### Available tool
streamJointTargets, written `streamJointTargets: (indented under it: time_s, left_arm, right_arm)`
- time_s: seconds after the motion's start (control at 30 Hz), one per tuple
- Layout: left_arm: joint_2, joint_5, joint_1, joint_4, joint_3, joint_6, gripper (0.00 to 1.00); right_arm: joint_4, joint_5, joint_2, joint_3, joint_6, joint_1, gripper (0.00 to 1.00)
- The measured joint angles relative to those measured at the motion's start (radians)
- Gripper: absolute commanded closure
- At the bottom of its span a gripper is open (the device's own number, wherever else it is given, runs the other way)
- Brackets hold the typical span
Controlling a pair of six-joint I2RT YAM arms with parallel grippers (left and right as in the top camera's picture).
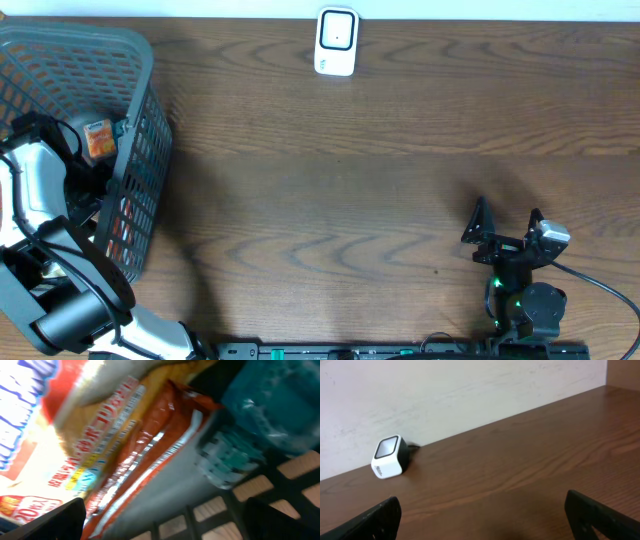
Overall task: Scan the item barcode
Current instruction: 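Grasp the orange snack bar with the left gripper and lift it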
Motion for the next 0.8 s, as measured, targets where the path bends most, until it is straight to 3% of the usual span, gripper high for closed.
streamJointTargets:
  time_s: [0.37,0.5,0.8]
  left_arm:
    - [-0.019,-0.040,0.002,0.122,-0.091,-0.004,0.00]
    - [-0.047,0.000,0.007,0.169,-0.140,-0.013,0.16]
    - [-0.015,-0.026,0.011,0.174,-0.216,-0.031,0.18]
  right_arm:
    - [0.000,0.000,0.000,0.000,0.000,0.000,0.01]
    - [0.000,0.000,0.000,0.000,0.000,0.000,0.01]
    - [0.000,0.000,0.000,0.000,0.000,0.000,0.01]
